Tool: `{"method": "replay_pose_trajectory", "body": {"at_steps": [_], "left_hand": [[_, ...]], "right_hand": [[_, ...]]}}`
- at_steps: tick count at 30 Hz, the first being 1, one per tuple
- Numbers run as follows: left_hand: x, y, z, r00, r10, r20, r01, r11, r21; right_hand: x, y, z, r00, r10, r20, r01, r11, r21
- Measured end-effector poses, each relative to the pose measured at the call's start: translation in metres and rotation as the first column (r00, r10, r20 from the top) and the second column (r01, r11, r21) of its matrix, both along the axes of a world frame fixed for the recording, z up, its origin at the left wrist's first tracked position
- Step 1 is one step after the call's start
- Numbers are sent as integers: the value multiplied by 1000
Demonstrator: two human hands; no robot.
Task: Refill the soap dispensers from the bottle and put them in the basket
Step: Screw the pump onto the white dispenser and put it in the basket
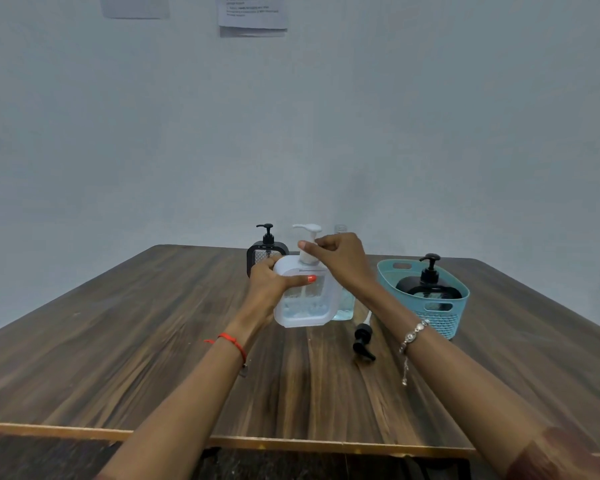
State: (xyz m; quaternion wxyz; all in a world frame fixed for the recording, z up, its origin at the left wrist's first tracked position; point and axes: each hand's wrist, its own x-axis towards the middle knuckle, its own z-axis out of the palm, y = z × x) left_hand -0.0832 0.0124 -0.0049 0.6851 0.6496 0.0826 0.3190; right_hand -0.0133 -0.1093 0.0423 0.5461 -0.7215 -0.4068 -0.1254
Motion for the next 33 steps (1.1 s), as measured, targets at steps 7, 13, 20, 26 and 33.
{"method": "replay_pose_trajectory", "body": {"at_steps": [7,13,20,26,33], "left_hand": [[-2,-4,0,1000,14,2,-14,997,-71],[-2,-13,4,1000,-25,17,25,998,-54],[-1,-18,3,1000,-18,2,18,1000,-1],[-1,-15,0,1000,-17,2,17,998,-55],[3,-25,-2,999,-39,-7,39,999,-14]], "right_hand": [[7,-17,-3,987,27,-160,-12,996,90],[7,-16,2,965,103,-242,-114,993,-35],[8,-24,4,971,98,-216,-105,994,-19],[16,-34,6,951,182,-252,-194,981,-25],[7,-21,4,977,-26,-213,8,996,-88]]}}
